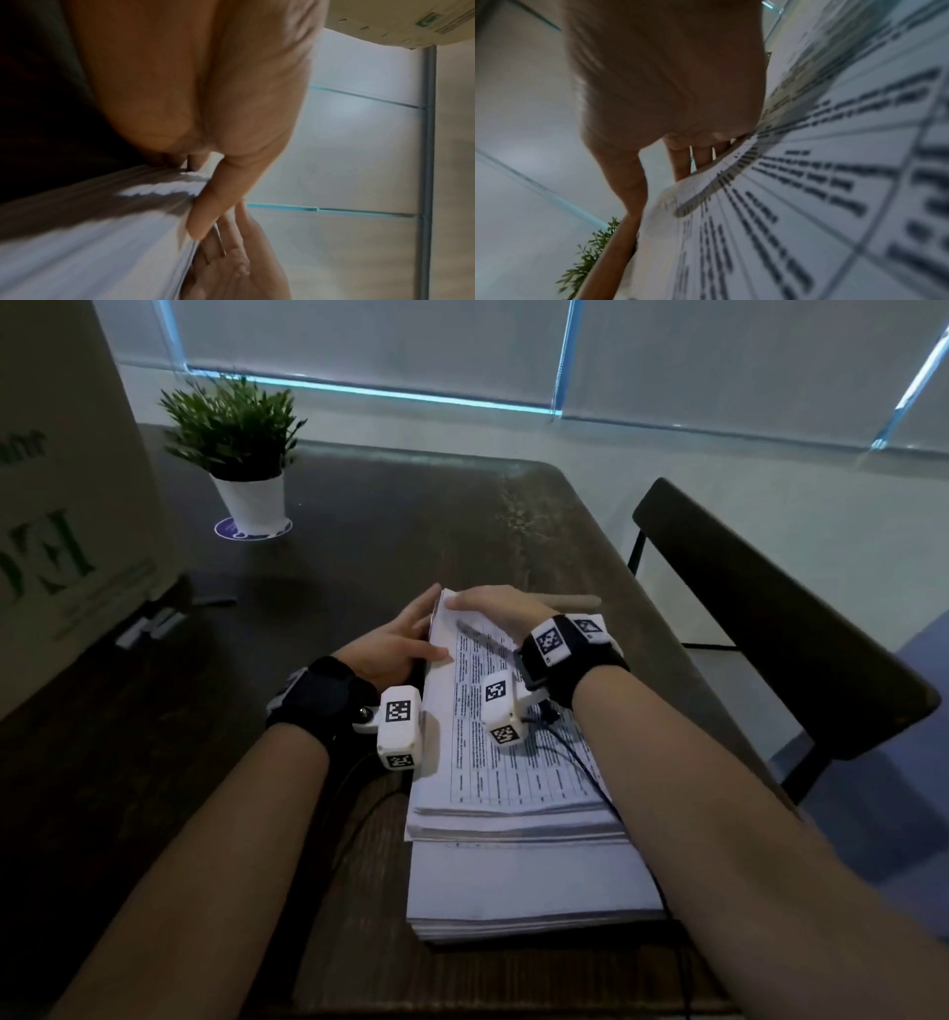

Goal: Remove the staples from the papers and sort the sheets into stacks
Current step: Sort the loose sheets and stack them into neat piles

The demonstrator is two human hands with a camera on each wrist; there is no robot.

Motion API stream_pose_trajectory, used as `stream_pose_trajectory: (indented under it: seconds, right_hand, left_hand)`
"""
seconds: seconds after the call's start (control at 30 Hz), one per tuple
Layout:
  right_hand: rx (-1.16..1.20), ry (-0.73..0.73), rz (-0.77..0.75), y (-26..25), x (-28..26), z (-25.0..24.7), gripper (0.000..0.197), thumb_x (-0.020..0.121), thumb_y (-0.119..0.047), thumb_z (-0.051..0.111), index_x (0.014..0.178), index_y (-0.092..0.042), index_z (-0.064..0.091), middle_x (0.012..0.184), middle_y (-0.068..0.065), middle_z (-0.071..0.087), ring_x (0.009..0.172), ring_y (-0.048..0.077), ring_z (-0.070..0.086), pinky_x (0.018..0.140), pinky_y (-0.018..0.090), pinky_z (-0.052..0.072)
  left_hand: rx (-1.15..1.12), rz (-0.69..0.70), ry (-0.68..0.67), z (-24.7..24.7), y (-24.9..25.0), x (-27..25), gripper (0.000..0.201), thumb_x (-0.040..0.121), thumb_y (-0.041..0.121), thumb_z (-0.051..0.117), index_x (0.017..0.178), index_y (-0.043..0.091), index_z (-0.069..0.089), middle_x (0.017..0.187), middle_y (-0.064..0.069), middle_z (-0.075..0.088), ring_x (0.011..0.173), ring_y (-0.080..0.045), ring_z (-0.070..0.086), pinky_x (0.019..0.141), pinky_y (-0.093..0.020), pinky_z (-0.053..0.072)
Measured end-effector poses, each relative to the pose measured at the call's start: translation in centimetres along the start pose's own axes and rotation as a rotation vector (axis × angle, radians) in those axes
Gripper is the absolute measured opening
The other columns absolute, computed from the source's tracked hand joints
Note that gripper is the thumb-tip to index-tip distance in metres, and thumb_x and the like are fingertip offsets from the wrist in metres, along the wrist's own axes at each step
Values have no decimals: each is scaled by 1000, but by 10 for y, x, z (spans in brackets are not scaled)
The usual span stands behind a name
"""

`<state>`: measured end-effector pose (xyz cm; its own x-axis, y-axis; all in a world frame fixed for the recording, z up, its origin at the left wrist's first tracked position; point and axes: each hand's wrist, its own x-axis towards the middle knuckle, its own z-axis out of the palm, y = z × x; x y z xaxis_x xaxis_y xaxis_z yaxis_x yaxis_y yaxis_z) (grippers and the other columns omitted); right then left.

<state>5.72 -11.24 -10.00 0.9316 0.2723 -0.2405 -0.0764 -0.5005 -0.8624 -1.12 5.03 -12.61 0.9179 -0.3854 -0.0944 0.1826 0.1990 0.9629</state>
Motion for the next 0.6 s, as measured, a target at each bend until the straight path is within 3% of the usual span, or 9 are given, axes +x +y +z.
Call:
stream_pose_trajectory:
  seconds: [0.07, 0.13, 0.2, 0.27, 0.33, 0.4, 0.47, 0.53, 0.6]
  right_hand:
    - [23, -5, -52, 4, -6, -1, 43, 84, -44, 69, 120, -19, 66, 120, 5, 67, 110, 22, 64, 104, 46, 47]
    - [103, -15, -89, 12, -11, -6, 38, 89, -34, 68, 123, -18, 64, 123, 7, 66, 114, 23, 62, 106, 46, 45]
    - [236, 16, -145, 19, -17, -10, 41, 86, -31, 71, 124, -19, 64, 129, 8, 63, 118, 22, 59, 106, 45, 44]
    - [419, 105, -225, 14, -28, -15, 44, 80, -35, 75, 121, -23, 65, 132, 4, 61, 123, 20, 53, 105, 43, 42]
    - [455, 99, -312, -4, -48, -22, 43, 76, -39, 78, 114, -22, 65, 119, -1, 66, 111, 14, 59, 95, 33, 44]
    - [275, -32, -343, -33, -78, -25, 25, 88, -30, 68, 110, -18, 65, 109, 1, 69, 99, 13, 65, 91, 33, 48]
    - [-63, -305, -298, -58, -111, -16, 22, 92, -27, 63, 111, -17, 65, 112, 5, 69, 101, 18, 67, 93, 35, 51]
    - [-540, -558, -164, -71, -136, 4, 34, 84, -39, 67, 115, -26, 63, 117, -2, 66, 106, 16, 66, 94, 35, 54]
    - [-955, -617, -99, -70, -150, 27, 41, 79, -52, 71, 115, -37, 60, 116, -13, 59, 108, 12, 60, 96, 37, 52]
  left_hand:
    - [11, 1, 0, -1, -2, 0, 94, 83, -23, 42, 147, 42, 17, 137, 1, 43, 122, -23, 50, 91, -37, 51]
    - [35, 10, -27, -4, -4, 3, 93, 83, -22, 43, 145, 43, 20, 126, 6, 53, 113, -18, 58, 85, -35, 55]
    - [68, -8, -62, -6, -4, 3, 79, 86, -21, 40, 142, 33, 34, 113, 7, 66, 100, -14, 66, 79, -32, 57]
    - [86, -51, -64, -8, -6, 6, 66, 88, -20, 38, 142, 18, 41, 111, 1, 68, 95, -15, 68, 80, -31, 57]
    - [90, -78, -52, -9, -7, 8, 59, 88, -19, 39, 139, 11, 44, 111, -3, 67, 92, -16, 69, 79, -31, 57]
    - [73, -99, -51, -12, -8, 8, 55, 88, -18, 41, 134, 11, 48, 107, -5, 69, 94, -19, 68, 82, -33, 57]
    - [111, -96, -86, -14, -7, 7, 46, 87, -17, 44, 127, 5, 53, 106, -7, 69, 97, -21, 66, 84, -33, 55]
    - [202, -94, -89, -10, -1, 2, 39, 87, -18, 42, 116, 4, 56, 90, -1, 71, 80, -11, 68, 67, -22, 56]
    - [158, -93, -87, -12, 0, 2, 51, 87, -18, 37, 131, 6, 47, 96, -7, 68, 72, -11, 69, 59, -21, 54]
